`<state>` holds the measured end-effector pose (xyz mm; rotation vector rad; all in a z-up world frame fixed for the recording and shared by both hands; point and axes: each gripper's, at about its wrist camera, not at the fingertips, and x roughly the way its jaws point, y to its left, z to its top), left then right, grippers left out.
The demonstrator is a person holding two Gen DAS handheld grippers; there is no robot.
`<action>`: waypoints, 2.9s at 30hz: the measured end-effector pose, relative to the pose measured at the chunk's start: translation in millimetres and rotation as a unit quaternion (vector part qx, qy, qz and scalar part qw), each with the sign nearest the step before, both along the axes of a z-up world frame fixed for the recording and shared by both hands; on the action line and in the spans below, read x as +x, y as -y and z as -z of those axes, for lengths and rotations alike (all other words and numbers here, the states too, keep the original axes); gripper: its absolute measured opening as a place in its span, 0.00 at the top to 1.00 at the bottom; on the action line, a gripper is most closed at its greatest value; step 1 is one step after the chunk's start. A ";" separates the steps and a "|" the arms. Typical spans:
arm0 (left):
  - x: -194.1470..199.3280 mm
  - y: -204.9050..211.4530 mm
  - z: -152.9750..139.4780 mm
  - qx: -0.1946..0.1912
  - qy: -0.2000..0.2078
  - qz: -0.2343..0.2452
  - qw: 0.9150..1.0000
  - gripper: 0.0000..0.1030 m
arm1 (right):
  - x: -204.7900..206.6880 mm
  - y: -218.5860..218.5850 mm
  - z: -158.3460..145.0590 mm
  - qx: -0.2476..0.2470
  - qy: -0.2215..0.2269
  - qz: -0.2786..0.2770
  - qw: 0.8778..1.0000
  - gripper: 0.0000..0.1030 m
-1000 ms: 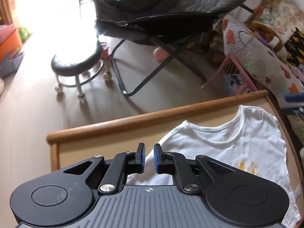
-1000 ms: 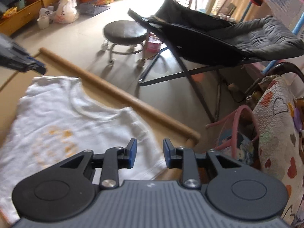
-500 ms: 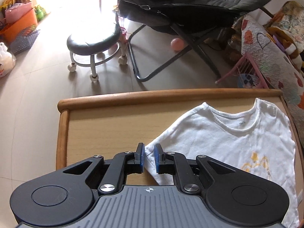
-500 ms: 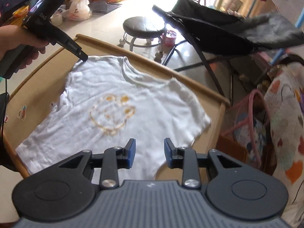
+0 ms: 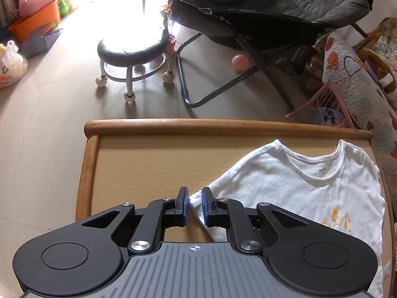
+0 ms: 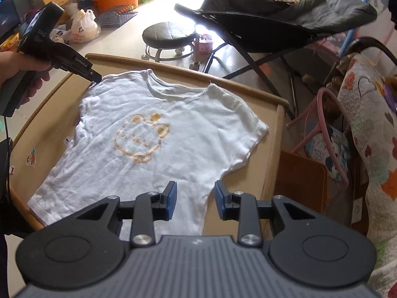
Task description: Fold clothes
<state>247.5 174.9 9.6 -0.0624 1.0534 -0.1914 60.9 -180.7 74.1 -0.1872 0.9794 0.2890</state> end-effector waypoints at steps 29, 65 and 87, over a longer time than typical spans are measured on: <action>3.0 28.6 -11.2 0.047 -0.020 0.017 0.999 0.93 | -14.4 11.4 17.9 0.020 -0.026 0.025 0.999 0.68; -1.4 133.2 -0.5 -0.050 -0.042 0.024 0.998 0.85 | -36.9 11.3 32.6 0.011 -0.040 0.006 0.999 0.68; -40.0 97.1 -36.3 -0.090 -0.026 0.049 0.994 0.60 | -49.9 -41.6 3.7 0.041 -0.048 -0.039 0.997 0.68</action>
